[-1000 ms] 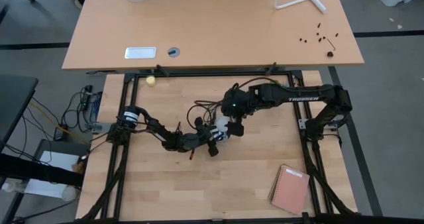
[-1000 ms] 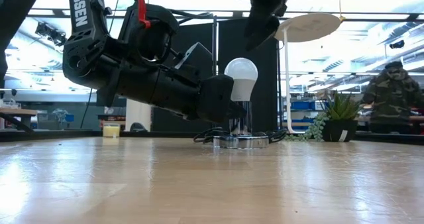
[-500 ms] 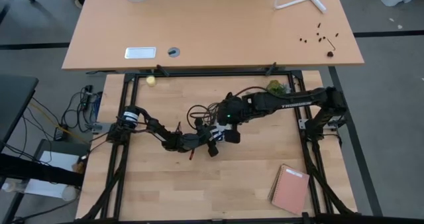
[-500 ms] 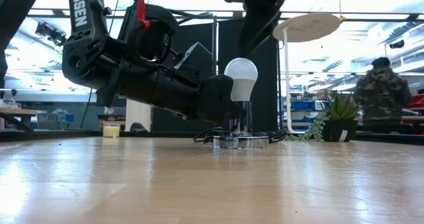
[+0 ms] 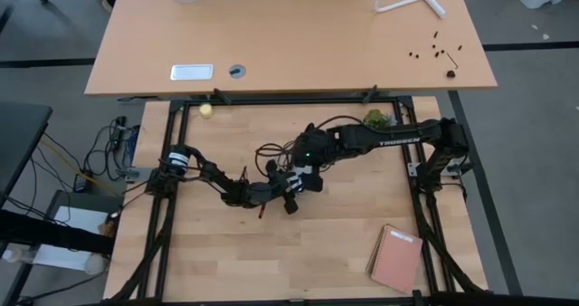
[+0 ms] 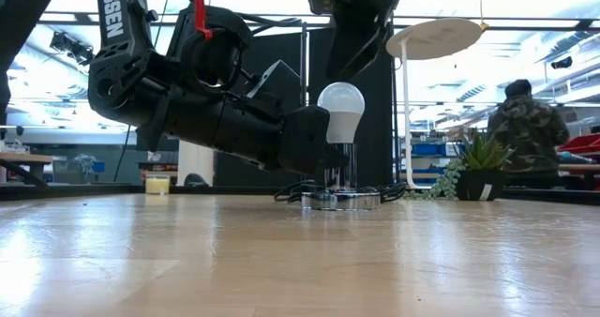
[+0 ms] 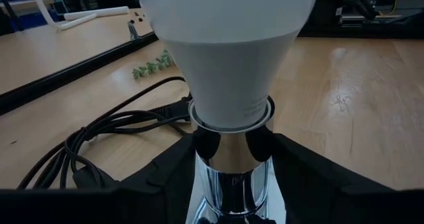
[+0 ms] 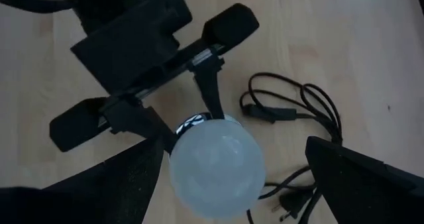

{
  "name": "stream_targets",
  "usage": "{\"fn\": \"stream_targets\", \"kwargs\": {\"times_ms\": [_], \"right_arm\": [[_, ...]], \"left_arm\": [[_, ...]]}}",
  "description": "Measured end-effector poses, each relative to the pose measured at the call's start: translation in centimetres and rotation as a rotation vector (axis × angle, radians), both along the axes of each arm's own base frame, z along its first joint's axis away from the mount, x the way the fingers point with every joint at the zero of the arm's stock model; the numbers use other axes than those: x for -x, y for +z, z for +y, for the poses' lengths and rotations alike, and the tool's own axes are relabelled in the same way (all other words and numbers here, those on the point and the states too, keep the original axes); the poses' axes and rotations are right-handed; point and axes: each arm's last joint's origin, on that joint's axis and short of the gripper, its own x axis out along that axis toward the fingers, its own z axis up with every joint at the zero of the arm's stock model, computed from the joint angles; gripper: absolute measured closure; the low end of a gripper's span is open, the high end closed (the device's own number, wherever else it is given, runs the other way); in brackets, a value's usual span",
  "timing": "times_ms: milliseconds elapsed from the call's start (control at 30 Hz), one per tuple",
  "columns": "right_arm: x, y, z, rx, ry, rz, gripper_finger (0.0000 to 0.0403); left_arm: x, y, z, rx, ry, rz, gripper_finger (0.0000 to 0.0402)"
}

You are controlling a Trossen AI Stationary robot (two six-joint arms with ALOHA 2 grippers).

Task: Screw lightbulb
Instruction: Remove the white lightbulb from the metallic lamp

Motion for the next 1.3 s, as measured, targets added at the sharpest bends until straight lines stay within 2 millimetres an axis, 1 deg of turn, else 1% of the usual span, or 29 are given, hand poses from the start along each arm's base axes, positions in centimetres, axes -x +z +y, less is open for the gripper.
{"fn": "stream_targets", "kwargs": {"times_ms": [133, 367, 533, 633, 700, 833, 1133, 1300], "right_arm": [[0.2, -0.1, 0.0, 0.005, 0.009, 0.022, 0.0024], [0.6, -0.1, 0.0, 0.052, 0.092, 0.075, 0.0014], [0.9, 1.2, 0.0, 0.063, 0.118, 0.111, 0.0004], [0.8, 2.3, -0.2, 0.062, 0.103, 0.077, 0.0005], [0.7, 2.4, -0.4, 0.066, 0.105, 0.067, 0.0004], [0.6, 1.7, -0.7, 0.069, 0.104, 0.071, 0.0004], [0.4, -0.1, -0.7, -0.009, 0.028, 0.059, 0.0006], [-0.4, -2.2, -0.3, -0.015, 0.03, 0.088, 0.0005]], "left_arm": [[0.0, 0.0, 0.0, -0.001, 0.0, 0.003, 0.0204], [0.0, -0.1, 0.0, 0.0, 0.0, 0.007, 0.0204], [0.0, -0.1, 0.0, -0.002, 0.001, 0.017, 0.0204], [0.0, -0.2, 0.0, -0.003, 0.001, 0.021, 0.0204], [0.1, -0.2, 0.0, -0.003, 0.0, 0.025, 0.0204], [0.1, -0.3, 0.0, -0.004, 0.0, 0.03, 0.0204], [0.1, -0.3, 0.0, -0.003, 0.0, 0.029, 0.0204], [0.1, -0.3, 0.0, 0.017, 0.004, 0.017, 0.0204]]}}
